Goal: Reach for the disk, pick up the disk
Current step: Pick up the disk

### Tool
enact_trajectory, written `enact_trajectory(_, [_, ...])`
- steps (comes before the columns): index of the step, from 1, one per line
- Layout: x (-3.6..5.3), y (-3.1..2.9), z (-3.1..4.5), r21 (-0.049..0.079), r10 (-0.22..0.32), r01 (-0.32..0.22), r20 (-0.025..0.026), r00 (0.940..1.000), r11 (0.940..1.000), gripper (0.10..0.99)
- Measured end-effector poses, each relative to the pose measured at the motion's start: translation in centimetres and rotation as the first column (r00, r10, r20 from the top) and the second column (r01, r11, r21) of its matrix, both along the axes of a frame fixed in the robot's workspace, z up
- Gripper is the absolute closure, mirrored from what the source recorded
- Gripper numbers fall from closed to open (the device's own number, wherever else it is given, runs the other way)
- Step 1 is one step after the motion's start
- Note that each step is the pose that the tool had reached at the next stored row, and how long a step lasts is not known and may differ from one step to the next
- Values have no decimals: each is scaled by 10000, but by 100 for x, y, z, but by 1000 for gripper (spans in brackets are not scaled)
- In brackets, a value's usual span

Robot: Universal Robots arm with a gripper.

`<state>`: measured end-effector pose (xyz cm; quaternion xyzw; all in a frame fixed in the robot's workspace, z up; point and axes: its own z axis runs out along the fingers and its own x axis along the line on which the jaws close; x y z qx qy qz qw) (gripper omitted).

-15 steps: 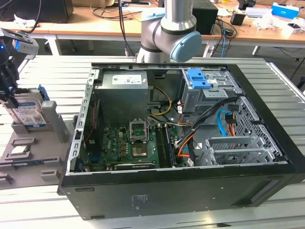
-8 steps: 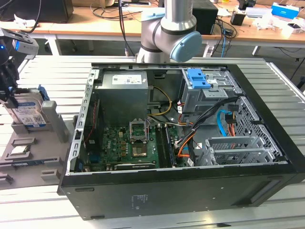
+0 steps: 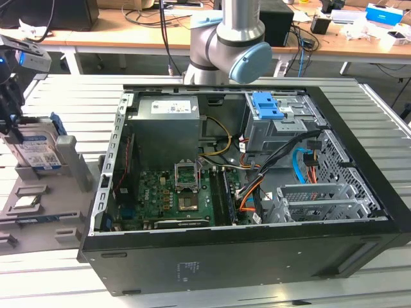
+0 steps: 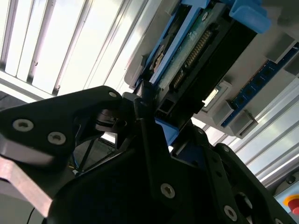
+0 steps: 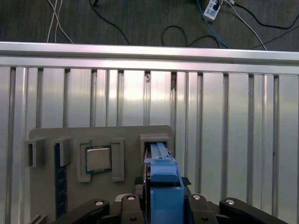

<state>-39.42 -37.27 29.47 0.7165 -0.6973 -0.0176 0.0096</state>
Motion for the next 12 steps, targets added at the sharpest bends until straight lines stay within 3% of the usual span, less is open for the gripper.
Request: enact_trajectory(12, [0, 2, 167, 0, -1, 1, 0, 10000, 10000, 718])
